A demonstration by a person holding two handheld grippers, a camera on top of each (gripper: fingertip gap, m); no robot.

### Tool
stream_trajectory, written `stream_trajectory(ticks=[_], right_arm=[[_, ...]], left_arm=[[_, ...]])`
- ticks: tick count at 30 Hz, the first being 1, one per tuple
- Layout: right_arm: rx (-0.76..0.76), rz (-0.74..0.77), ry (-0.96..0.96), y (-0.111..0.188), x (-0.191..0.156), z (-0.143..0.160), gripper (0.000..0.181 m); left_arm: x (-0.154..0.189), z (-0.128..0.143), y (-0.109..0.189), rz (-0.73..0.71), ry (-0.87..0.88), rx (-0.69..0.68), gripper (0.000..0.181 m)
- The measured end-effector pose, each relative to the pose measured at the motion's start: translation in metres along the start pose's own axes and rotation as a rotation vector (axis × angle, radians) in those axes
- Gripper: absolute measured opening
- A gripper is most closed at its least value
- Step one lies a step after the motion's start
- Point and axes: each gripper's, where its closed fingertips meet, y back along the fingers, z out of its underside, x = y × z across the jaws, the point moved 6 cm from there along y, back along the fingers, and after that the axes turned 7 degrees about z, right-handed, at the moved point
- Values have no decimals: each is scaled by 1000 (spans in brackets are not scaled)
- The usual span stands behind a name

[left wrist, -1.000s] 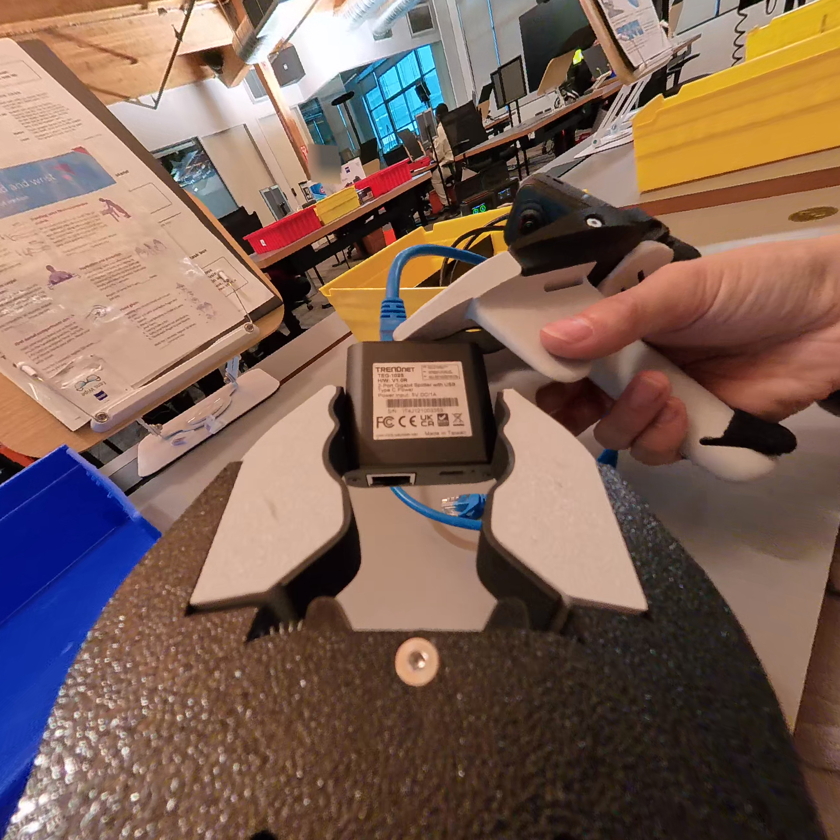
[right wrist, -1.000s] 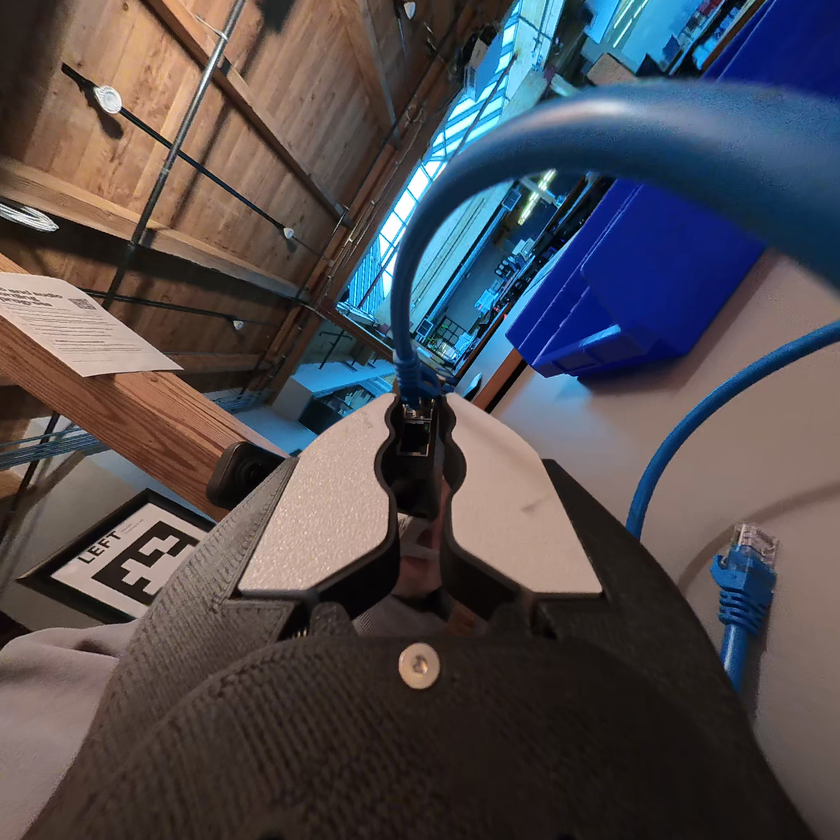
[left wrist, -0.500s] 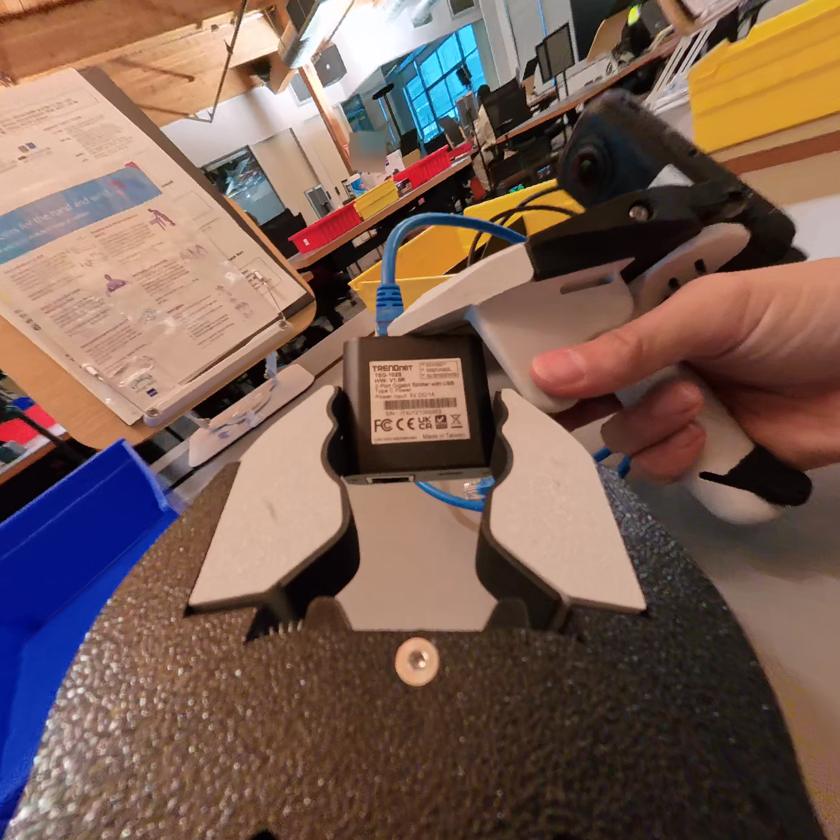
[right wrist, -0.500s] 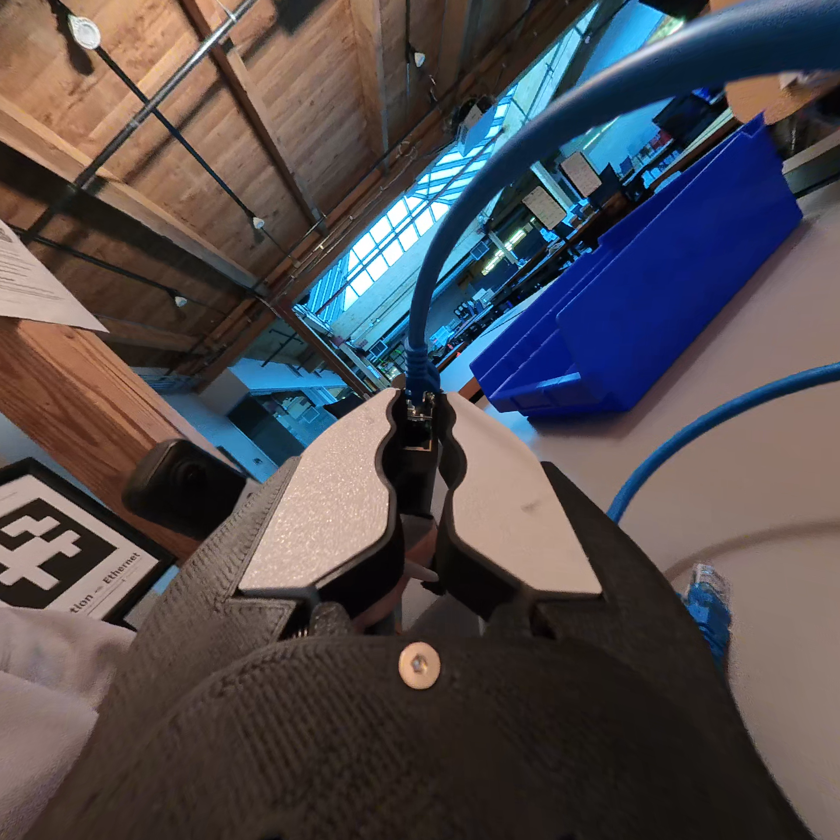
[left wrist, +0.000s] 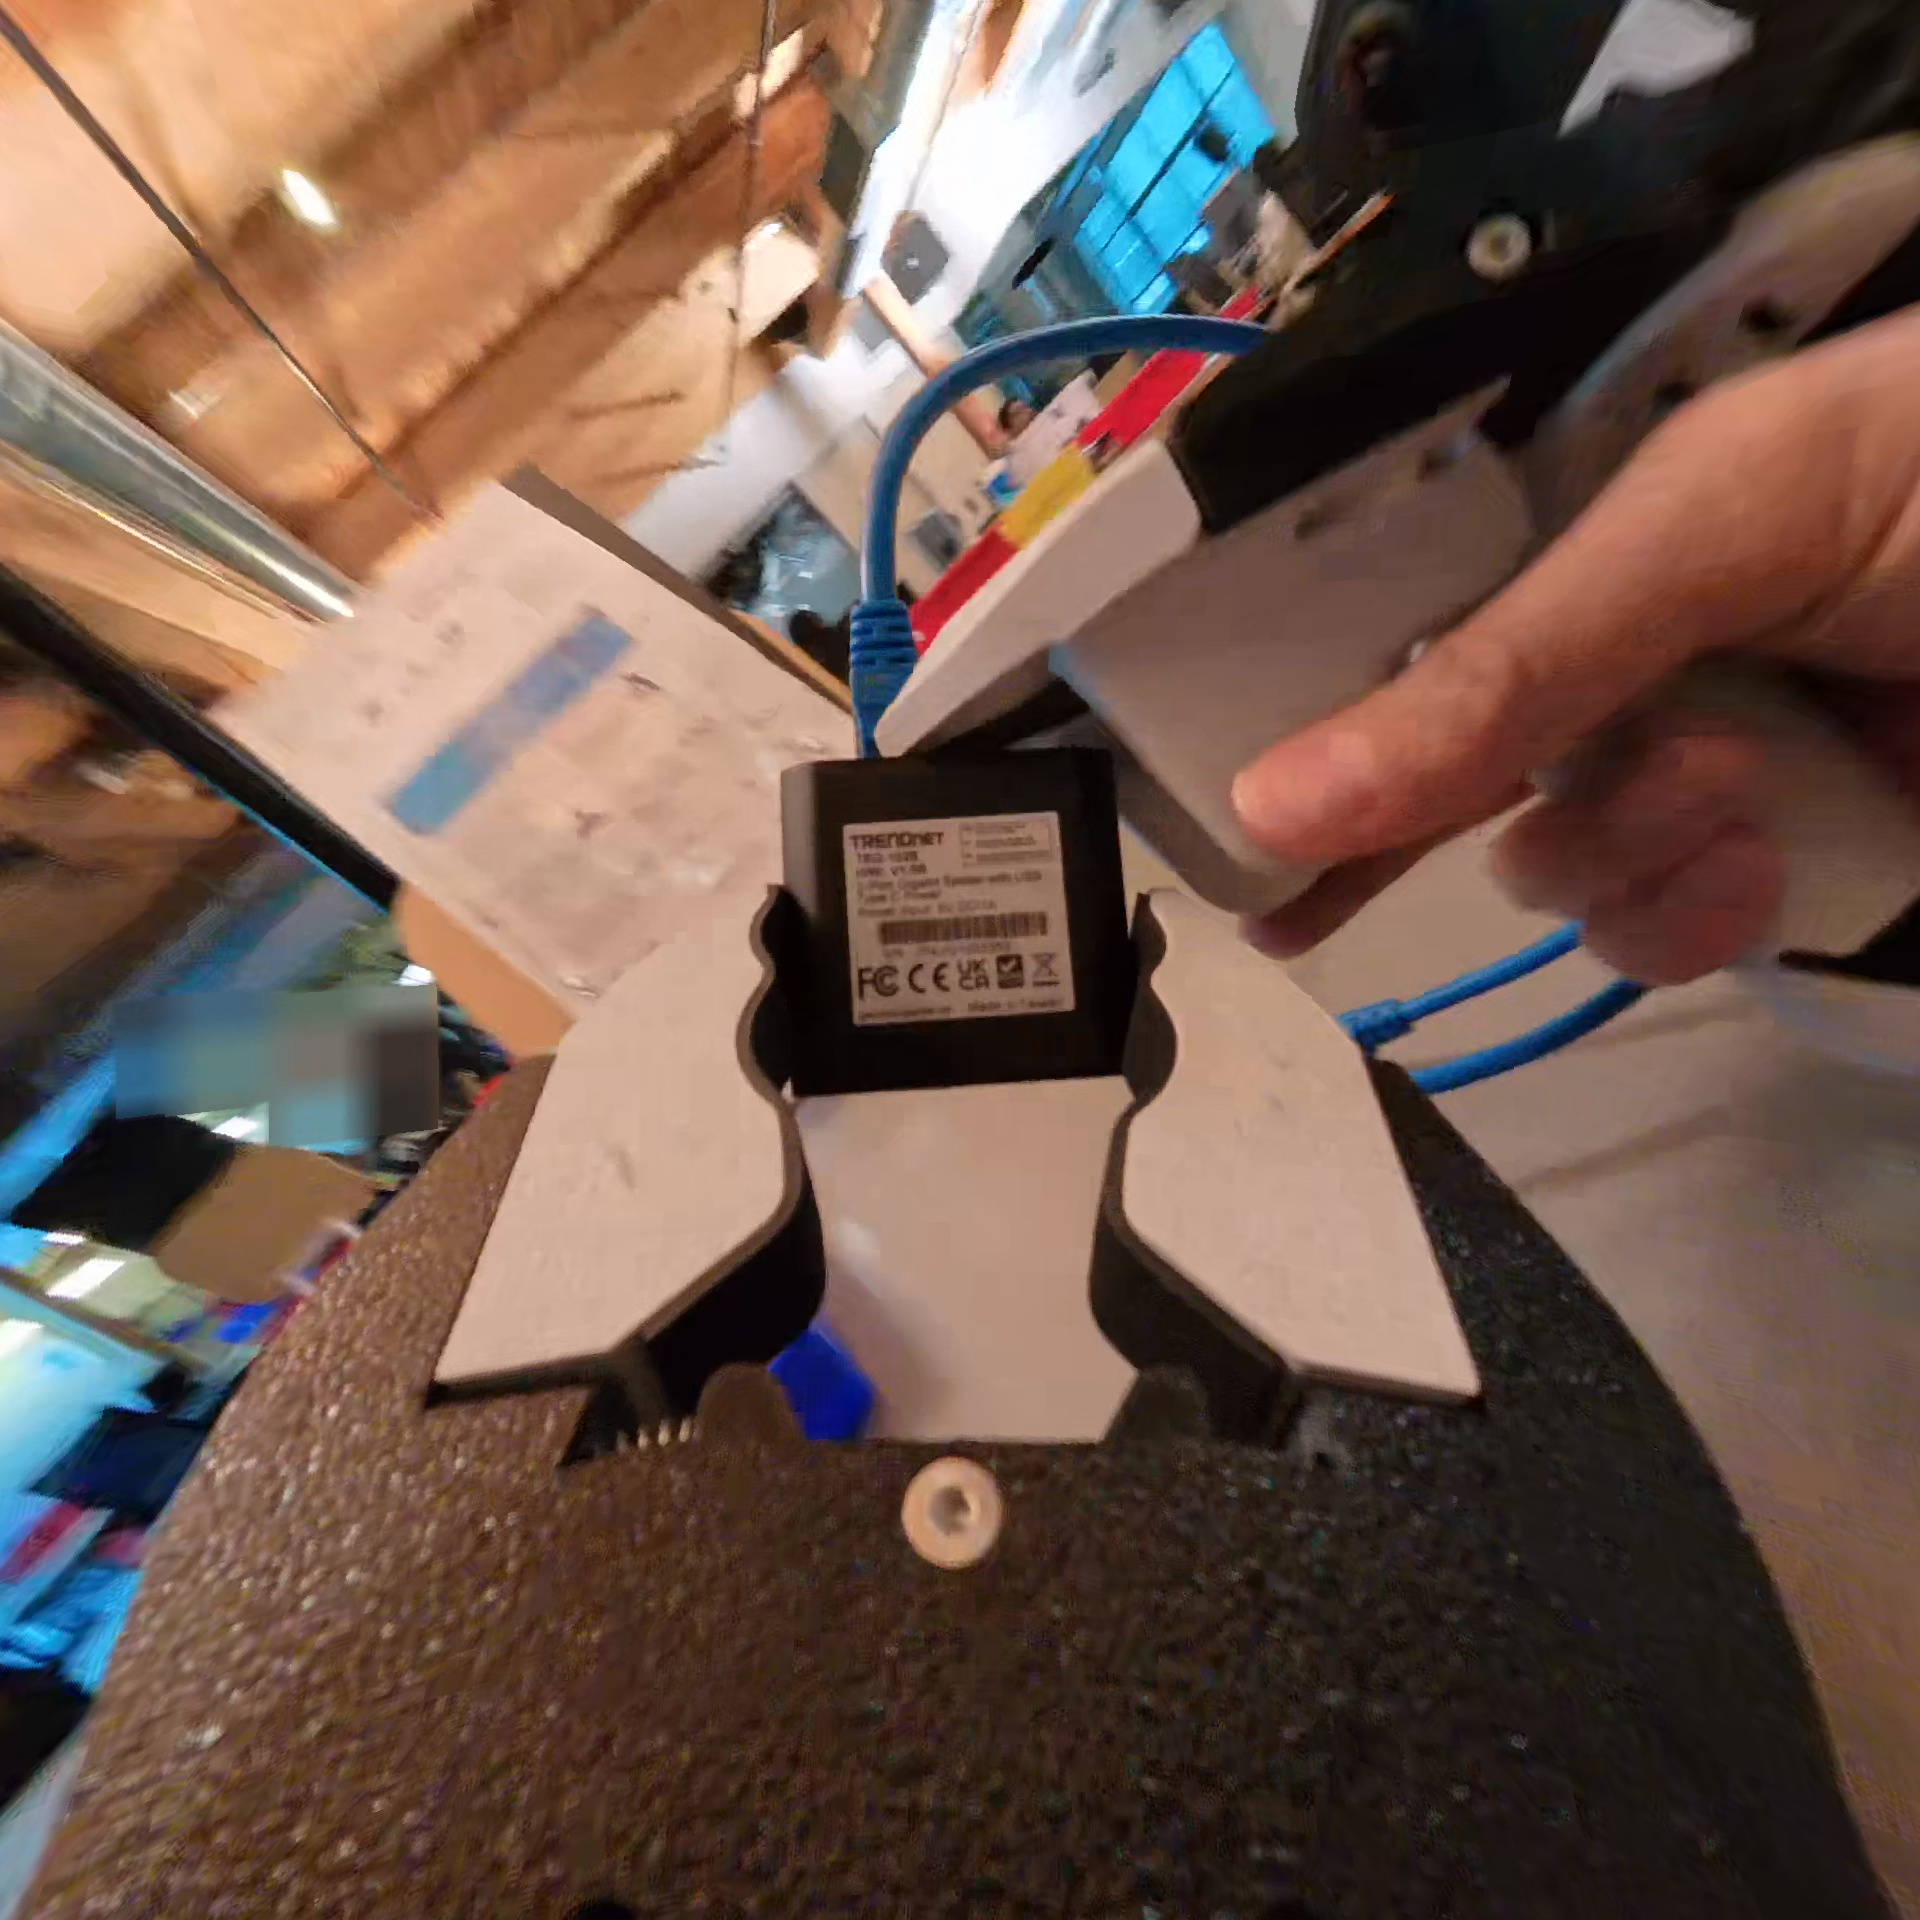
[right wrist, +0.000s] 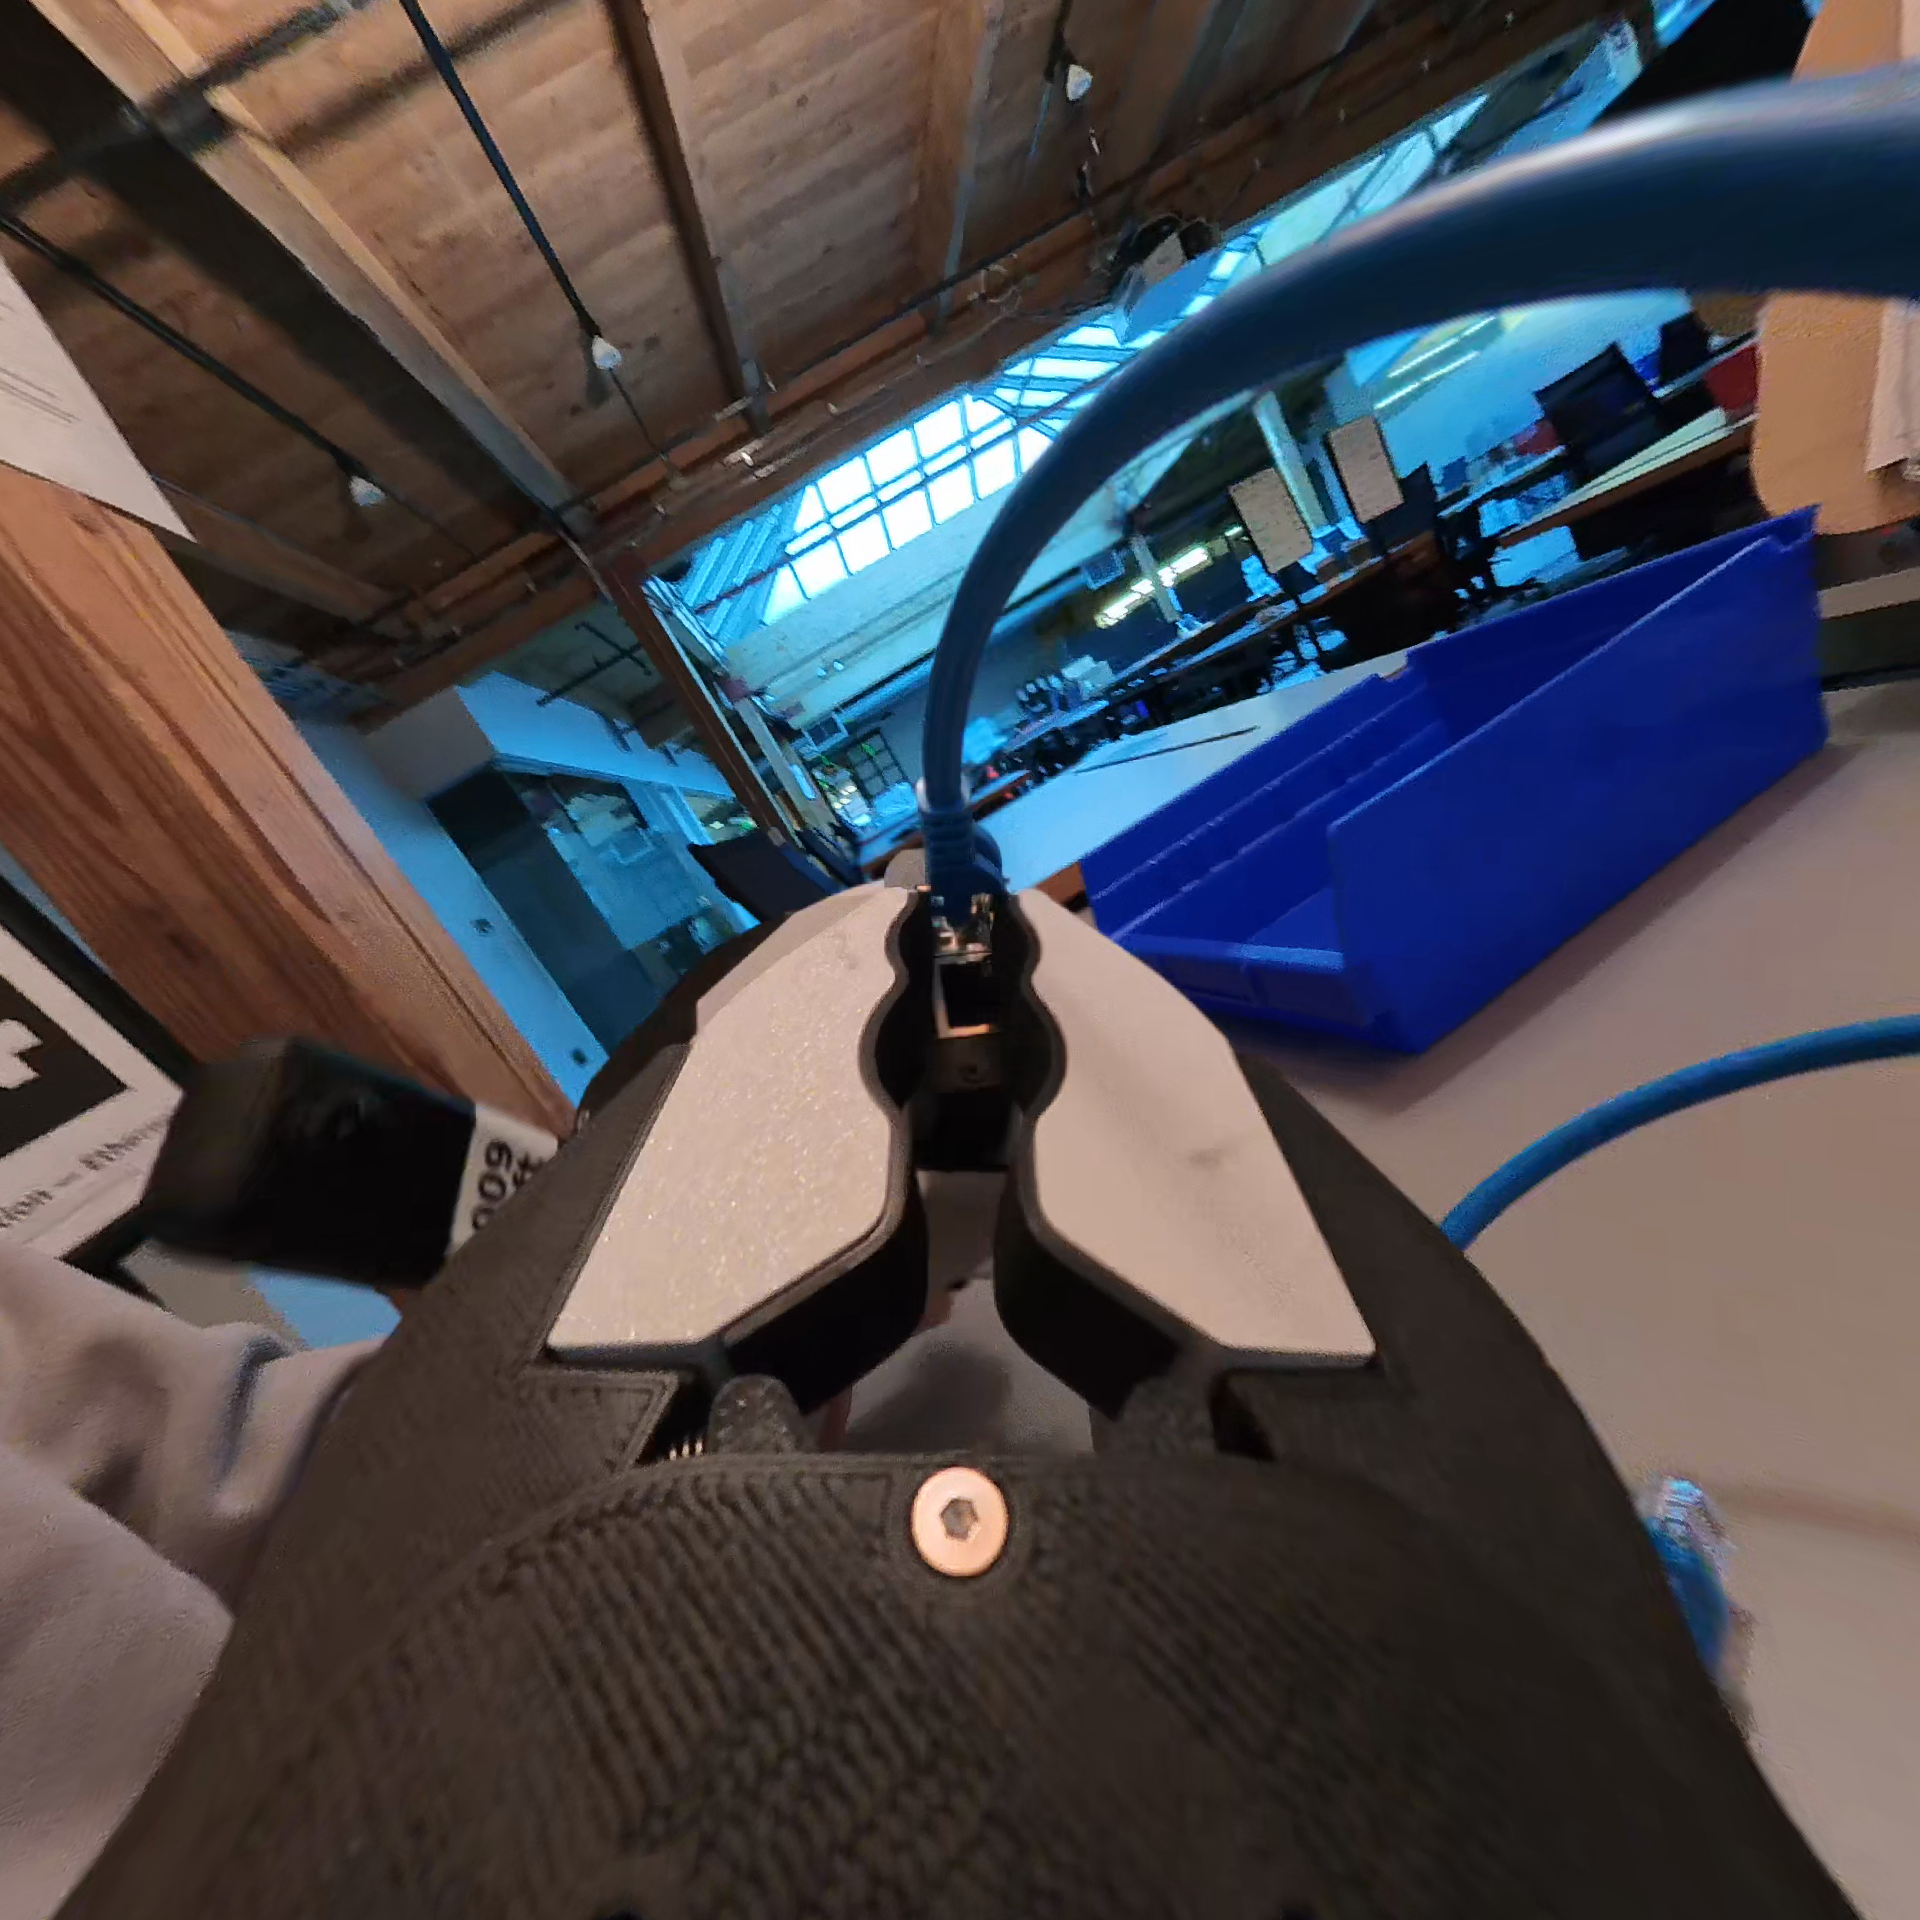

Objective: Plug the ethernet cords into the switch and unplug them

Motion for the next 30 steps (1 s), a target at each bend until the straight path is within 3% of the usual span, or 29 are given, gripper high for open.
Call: stream_trajectory(ticks=[1, 6, 8, 11, 14, 16, 18, 30], right_arm=[[7, -4, -6, 0, -1, -1, 12], [0, 36, 13, 0, 3, -1, 12], [-2, 47, 31, 1, 4, 2, 15], [2, 24, 37, -1, 2, 1, 11], [-11, 21, 50, 0, 2, 0, 16], [-17, -19, 135, -1, -6, -2, 12], [-19, -13, 169, 0, -6, -3, 12], [26, 10, 145, 0, -5, -4, 13]], left_arm=[[-1, -1, 0, 6, 4, 8, 61], [0, 3, -3, 150, 343, 100, 61], [1, 4, -3, 136, 299, 79, 61], [1, 4, -4, -22, 23, -57, 61], [1, 4, -2, 49, 177, 17, 61], [-1, 2, 2, 11, 93, 37, 61], [-2, 1, 2, 41, 117, 32, 61], [0, -2, -2, 51, 163, 22, 61]])
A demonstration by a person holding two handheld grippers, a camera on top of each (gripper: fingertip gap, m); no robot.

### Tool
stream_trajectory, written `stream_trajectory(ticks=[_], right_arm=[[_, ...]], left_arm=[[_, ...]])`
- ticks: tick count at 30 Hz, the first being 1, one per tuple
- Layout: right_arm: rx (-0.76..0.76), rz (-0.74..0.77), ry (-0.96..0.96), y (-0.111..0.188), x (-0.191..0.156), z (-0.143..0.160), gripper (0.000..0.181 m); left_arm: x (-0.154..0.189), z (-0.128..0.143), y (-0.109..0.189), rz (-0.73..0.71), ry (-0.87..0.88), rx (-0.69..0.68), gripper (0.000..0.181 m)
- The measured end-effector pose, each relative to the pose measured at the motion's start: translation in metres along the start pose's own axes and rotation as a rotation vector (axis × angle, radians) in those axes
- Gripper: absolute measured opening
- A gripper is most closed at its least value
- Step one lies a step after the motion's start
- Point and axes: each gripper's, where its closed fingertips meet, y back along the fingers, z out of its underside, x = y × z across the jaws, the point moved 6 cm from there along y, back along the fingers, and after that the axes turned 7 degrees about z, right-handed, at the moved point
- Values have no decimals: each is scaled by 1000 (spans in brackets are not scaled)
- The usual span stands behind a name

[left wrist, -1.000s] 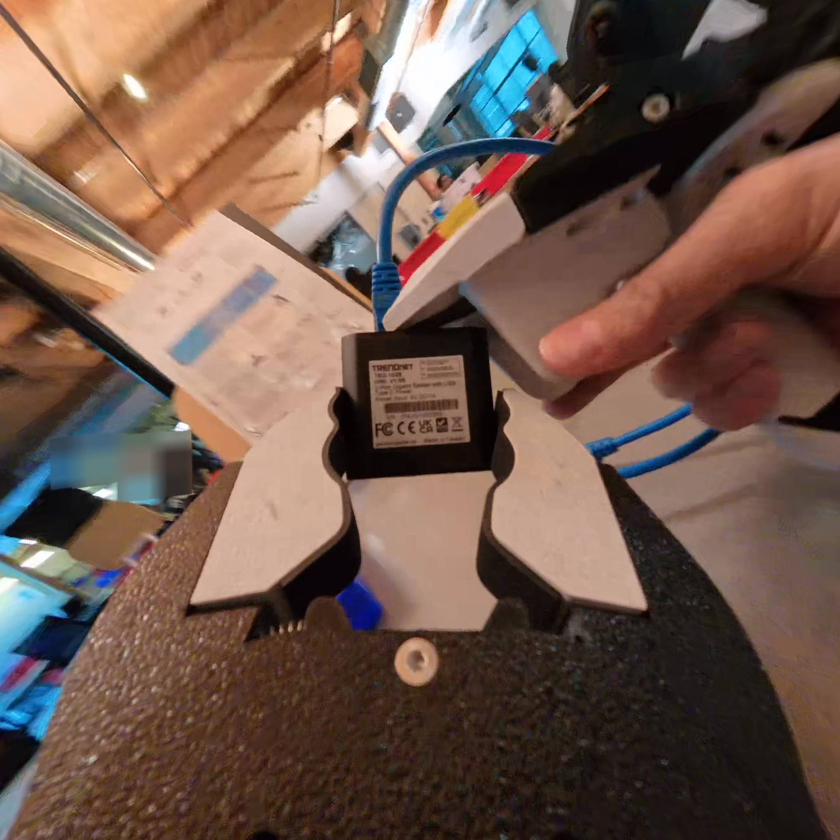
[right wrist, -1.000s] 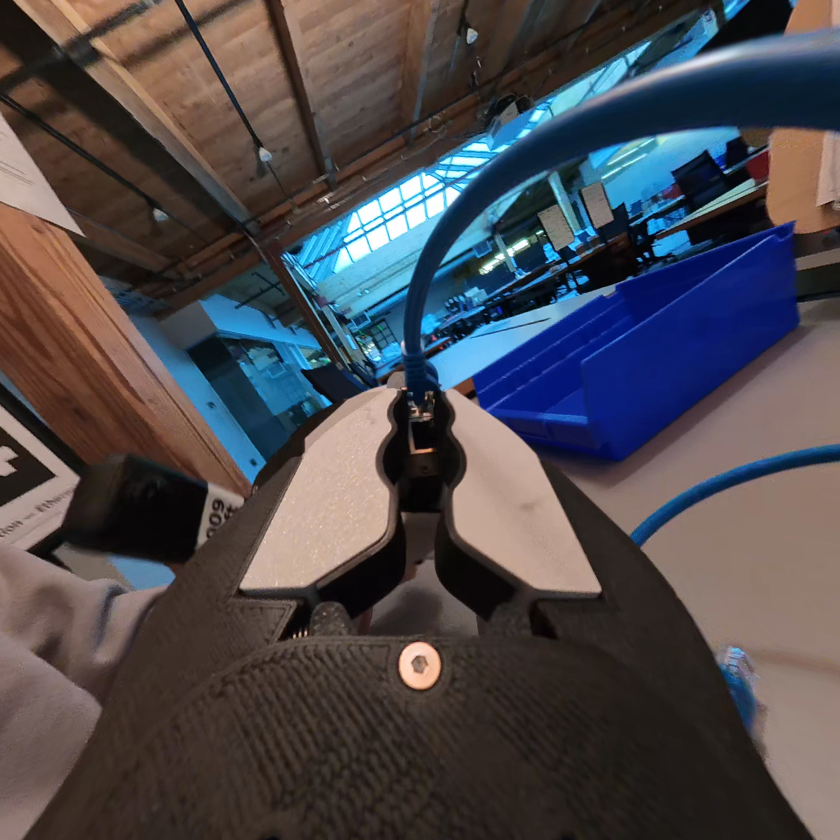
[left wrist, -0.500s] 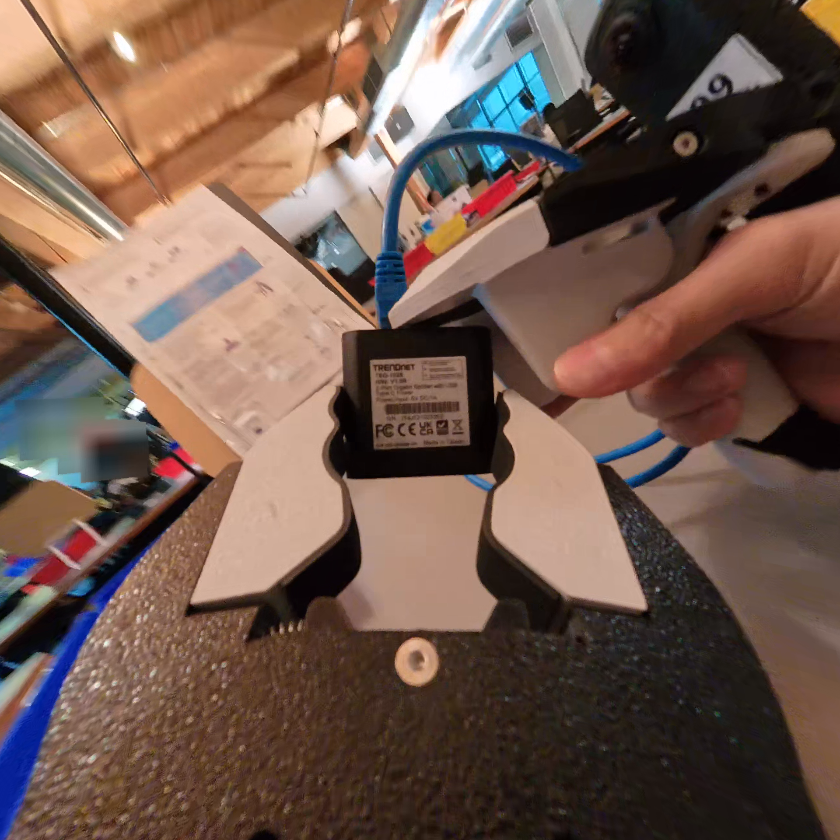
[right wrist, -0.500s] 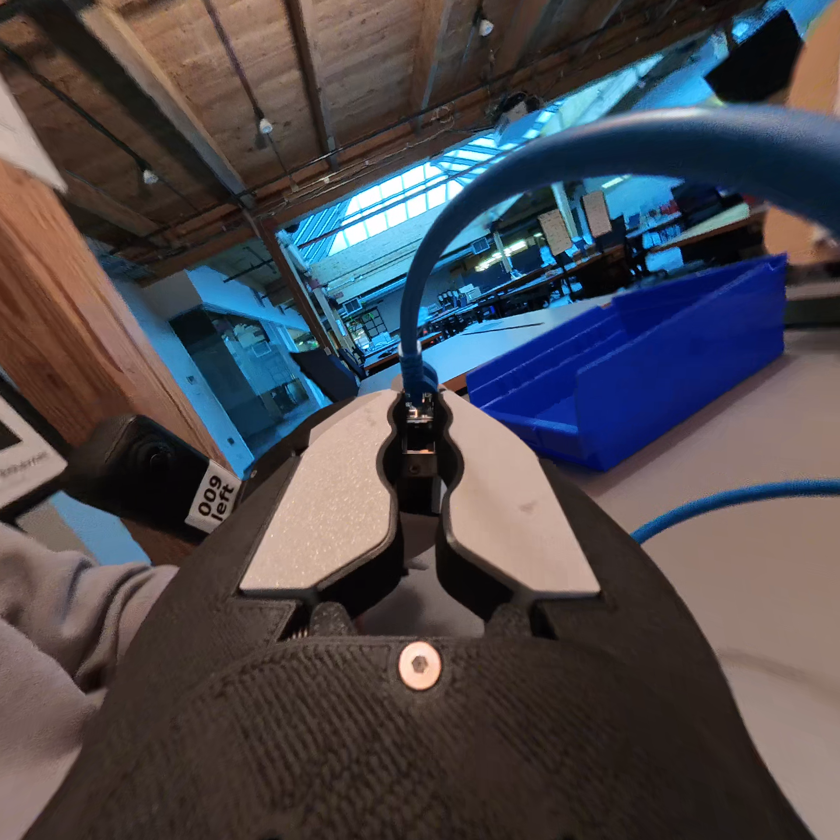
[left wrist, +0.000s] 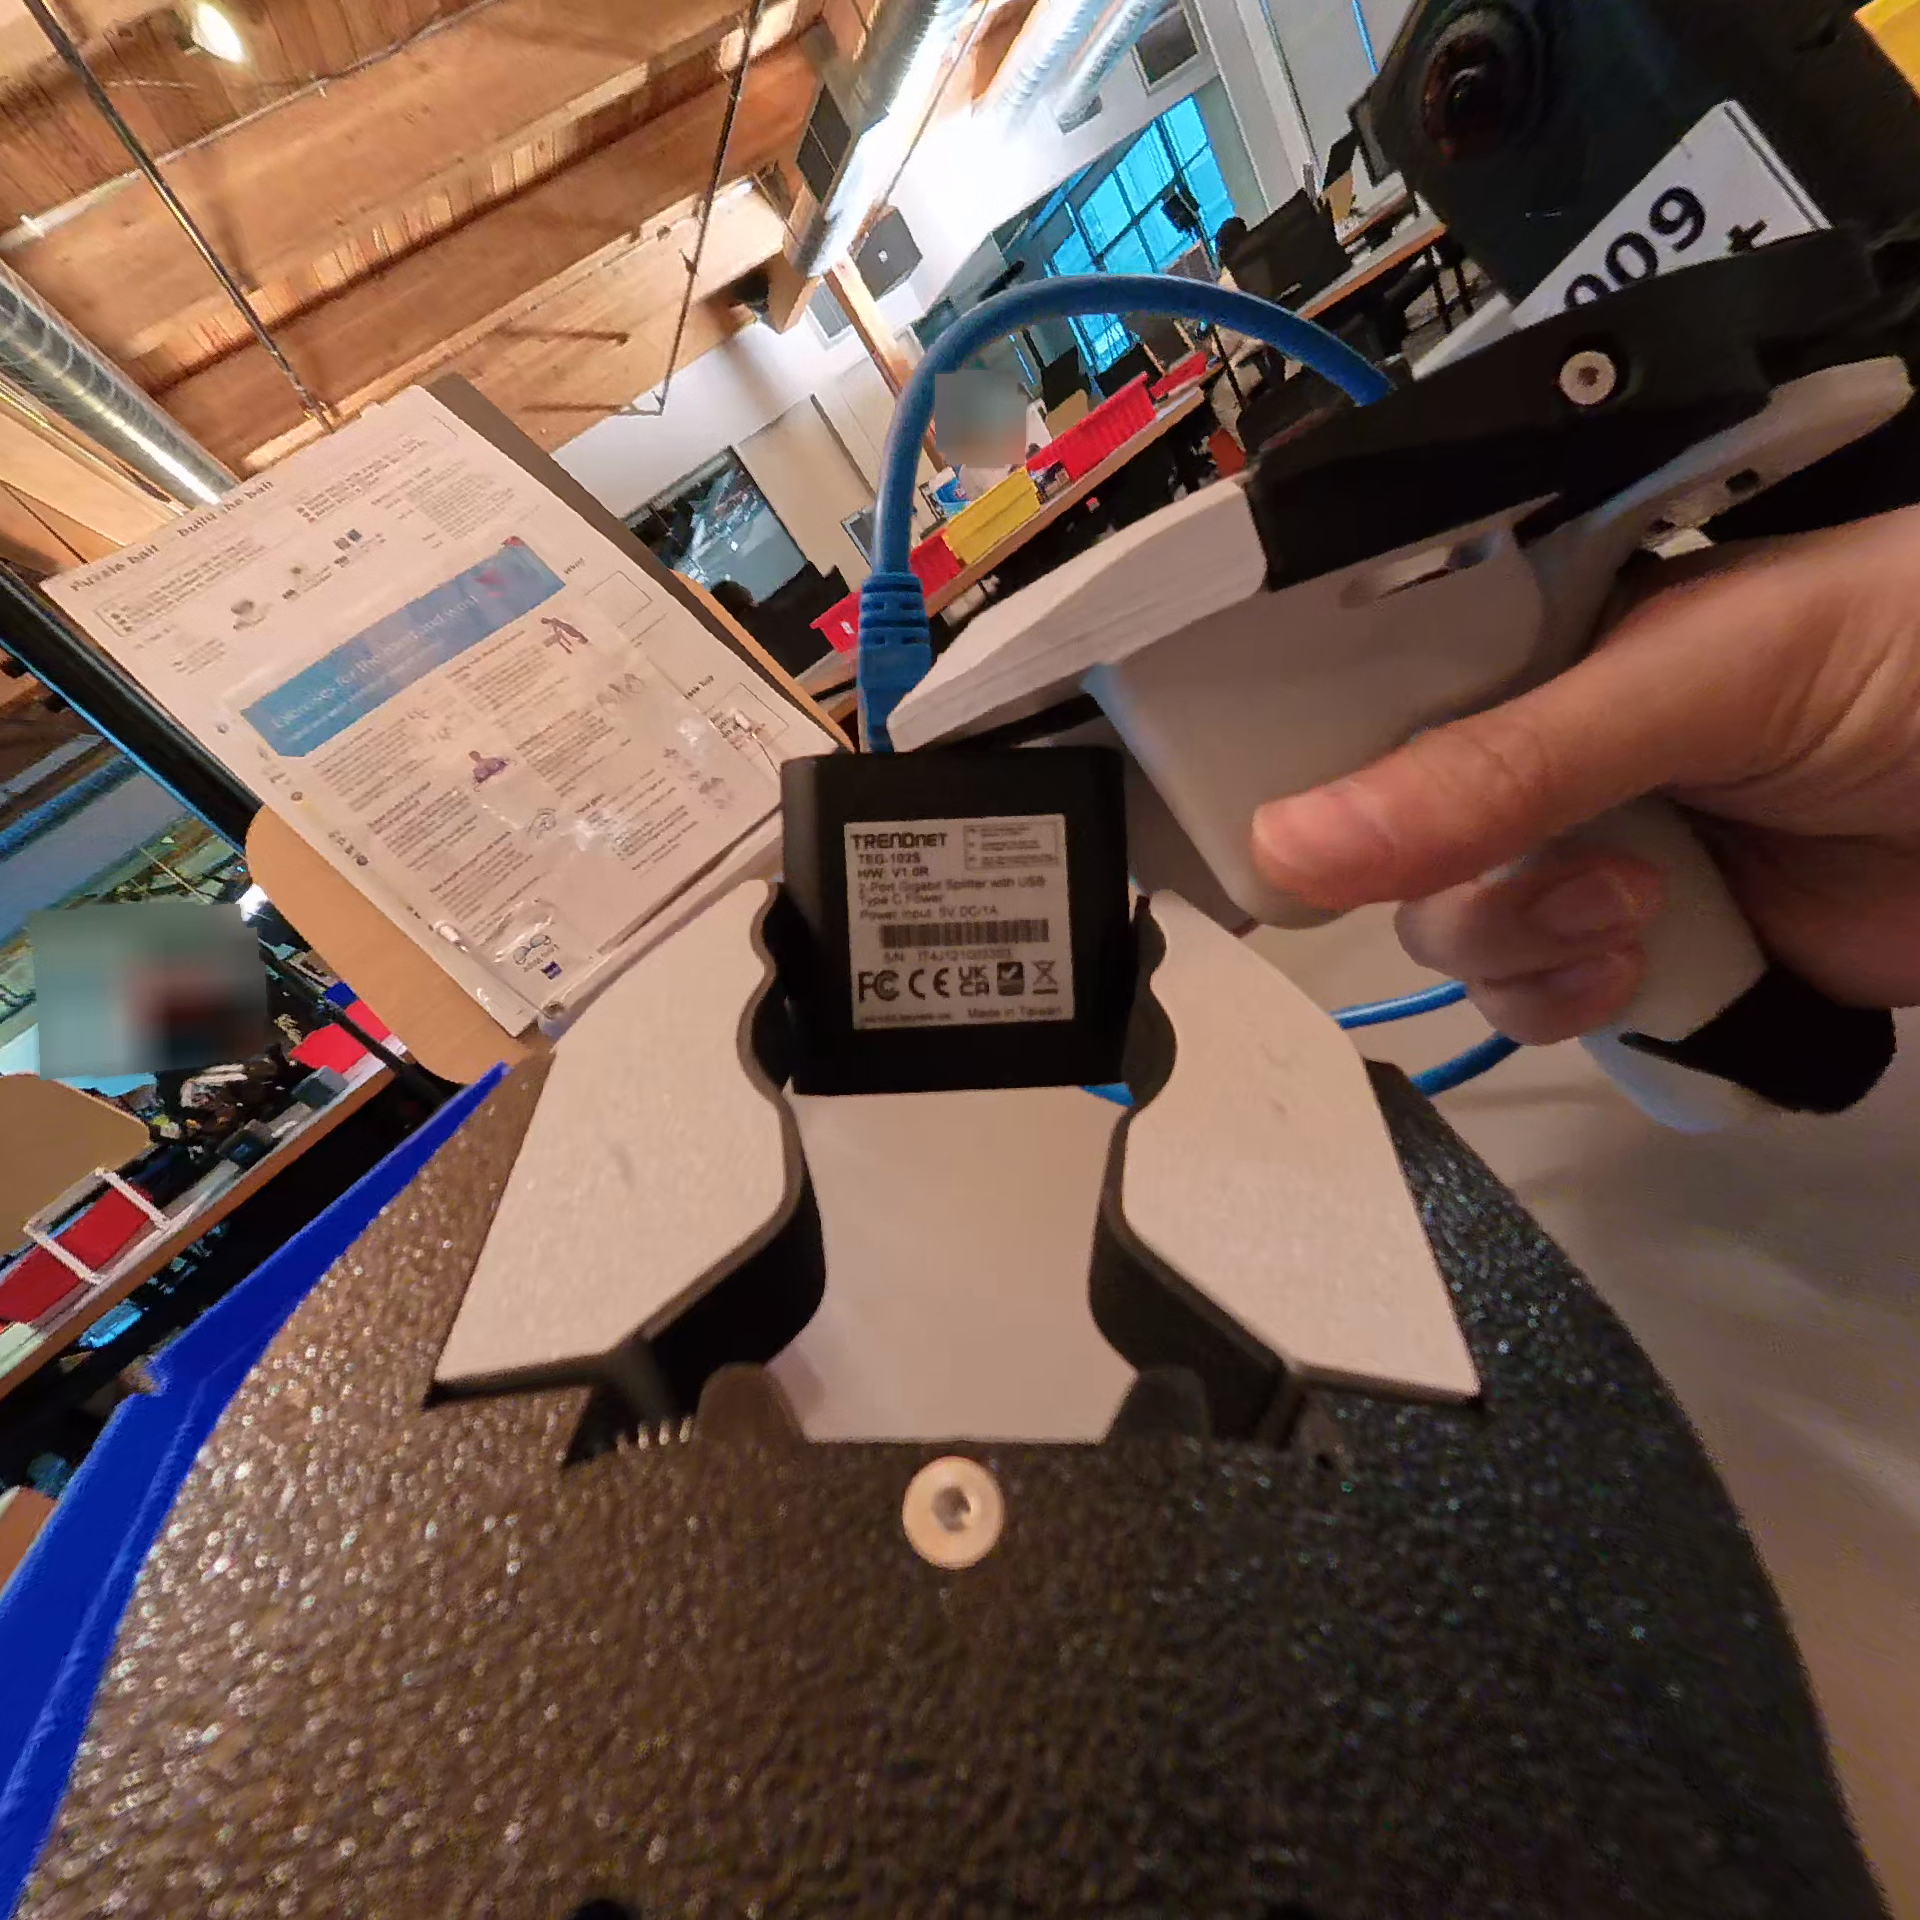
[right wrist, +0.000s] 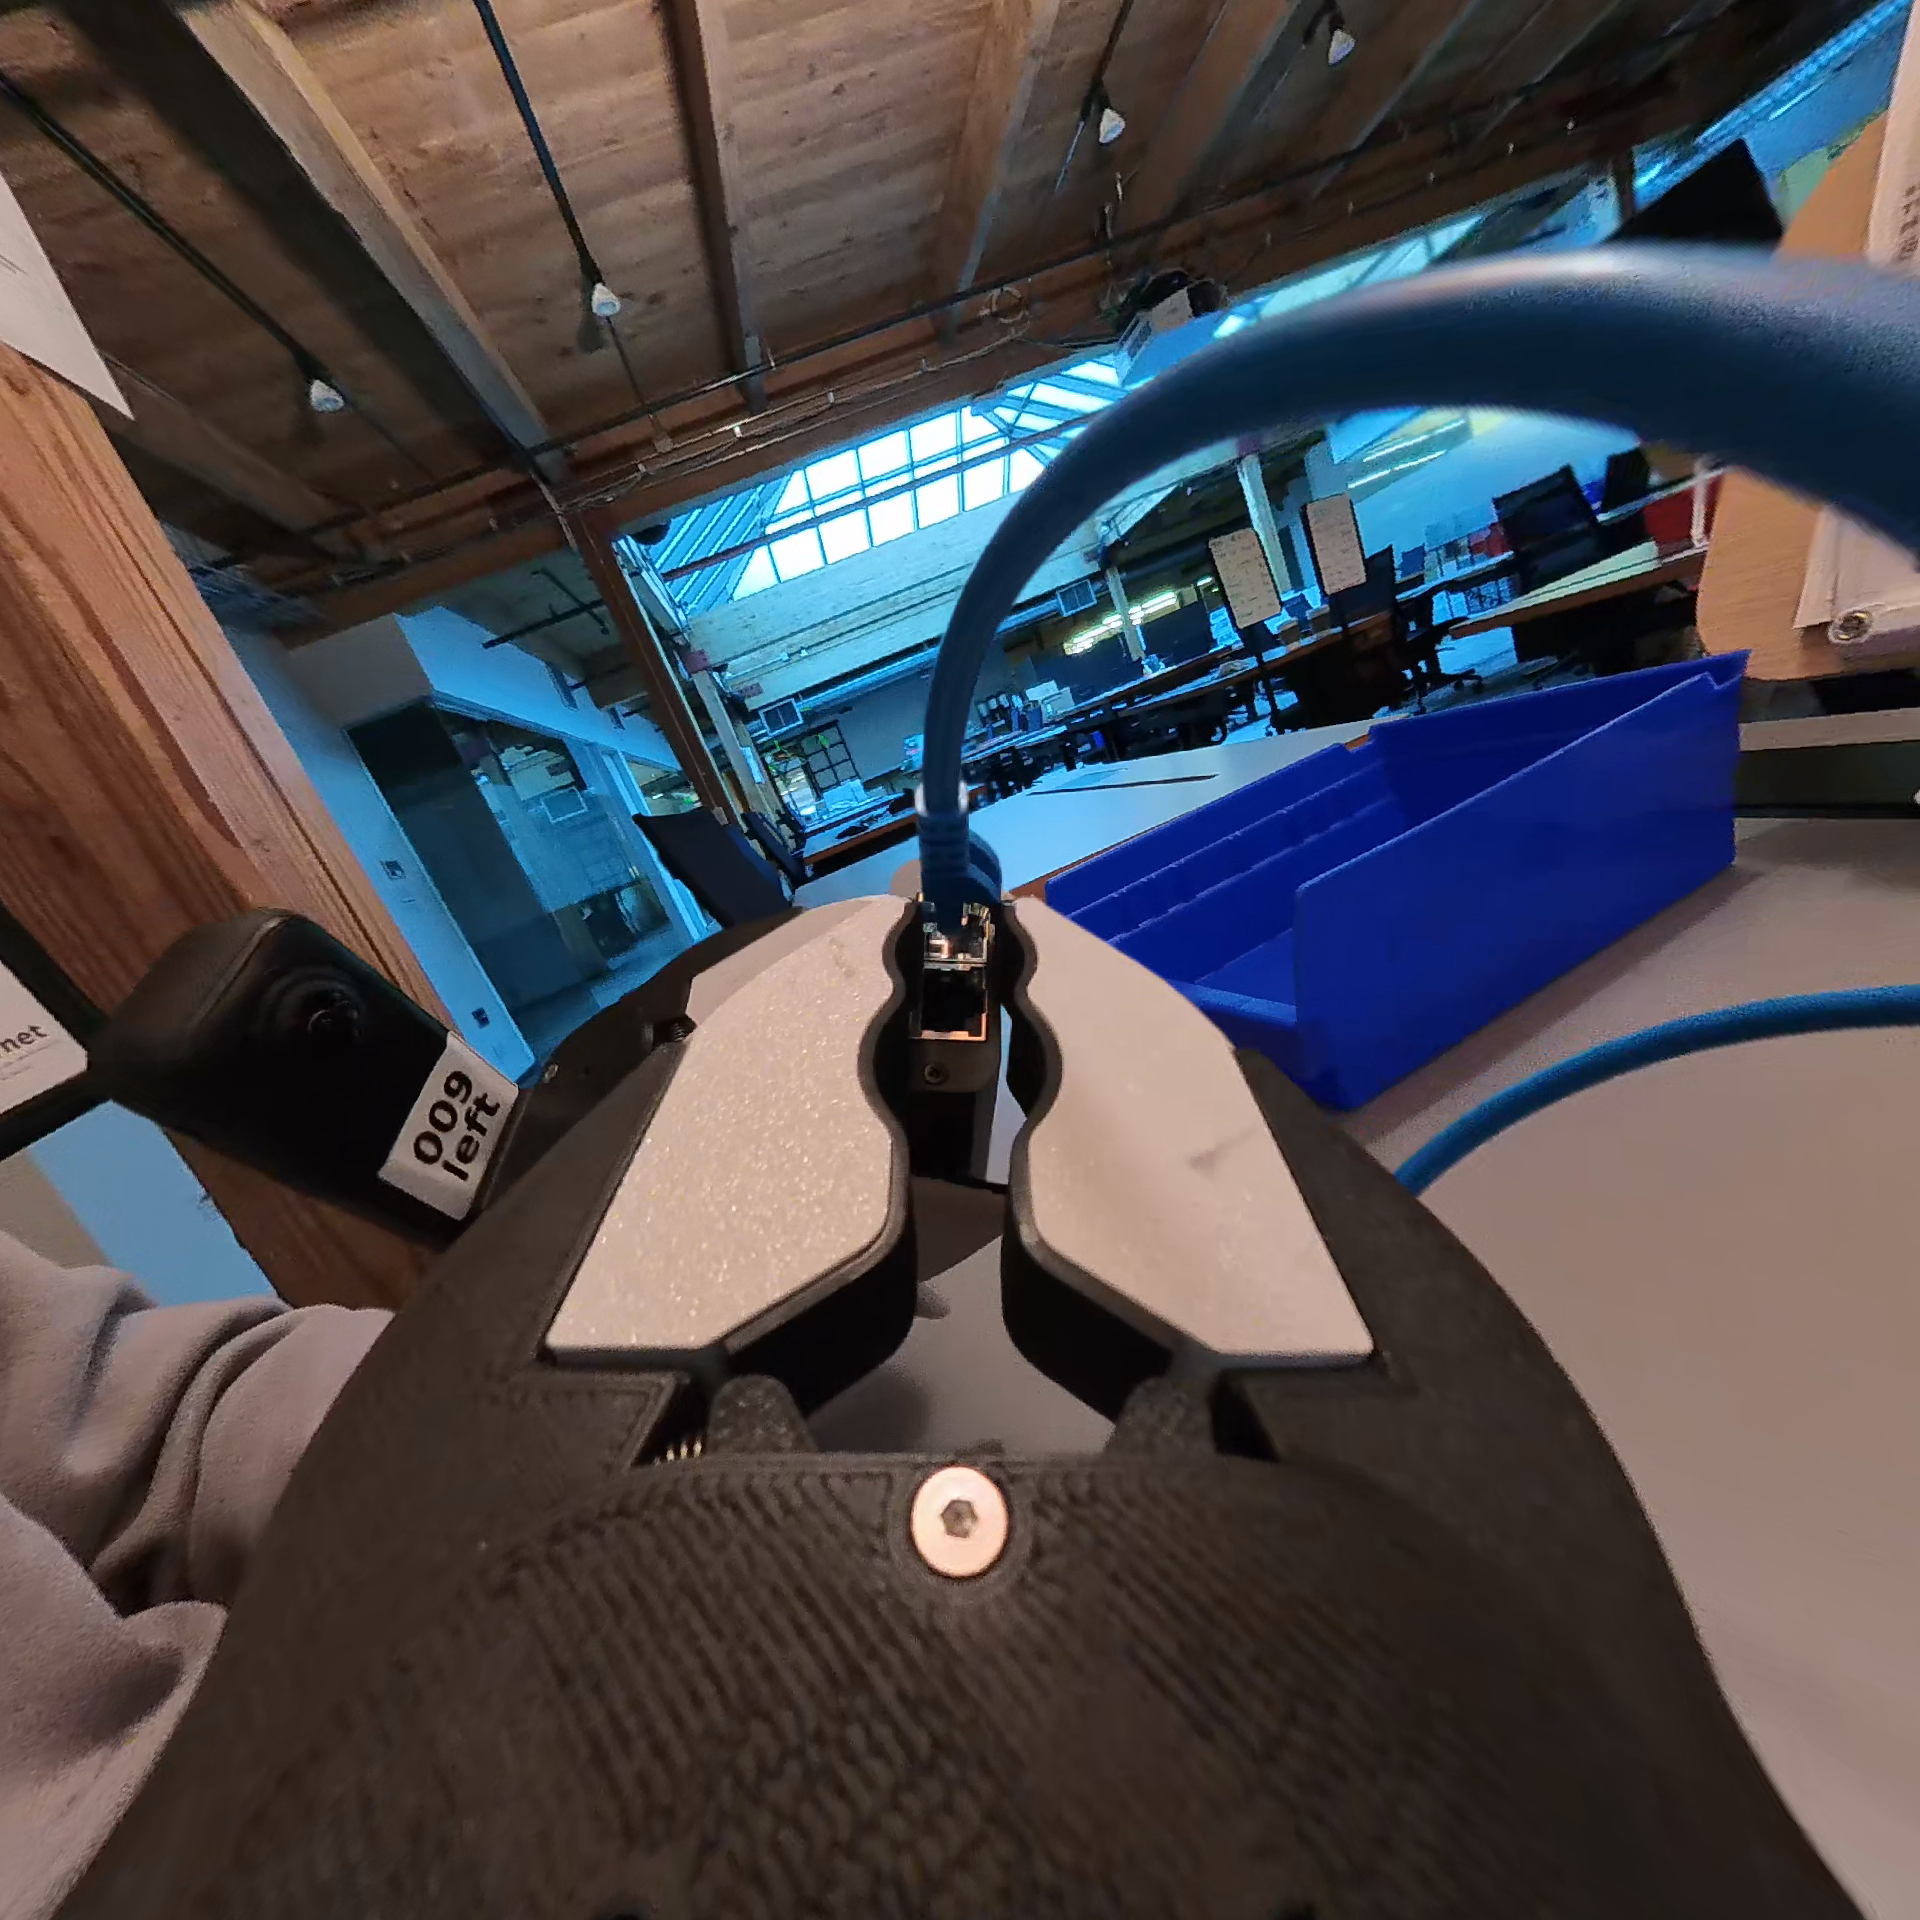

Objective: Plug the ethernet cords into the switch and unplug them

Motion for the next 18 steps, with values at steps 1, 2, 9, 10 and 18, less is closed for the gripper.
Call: stream_trajectory(ticks=[1, 2, 9, 10, 18], right_arm=[[3, 7, -4, 0, 1, 0, 13], [7, -1, -12, 1, 1, 1, 13], [-11, 24, 8, 1, 1, 2, 13], [-10, 19, 31, 1, 1, 2, 13], [-58, 76, -61, 5, 9, 5, 12]], left_arm=[[0, 0, -1, 9, 9, -5, 61], [1, 0, -1, 11, 12, 2, 61], [3, 3, -3, 29, 44, 11, 61], [4, 4, -4, 42, 45, 16, 61], [8, 7, -11, 111, 204, 28, 61]])
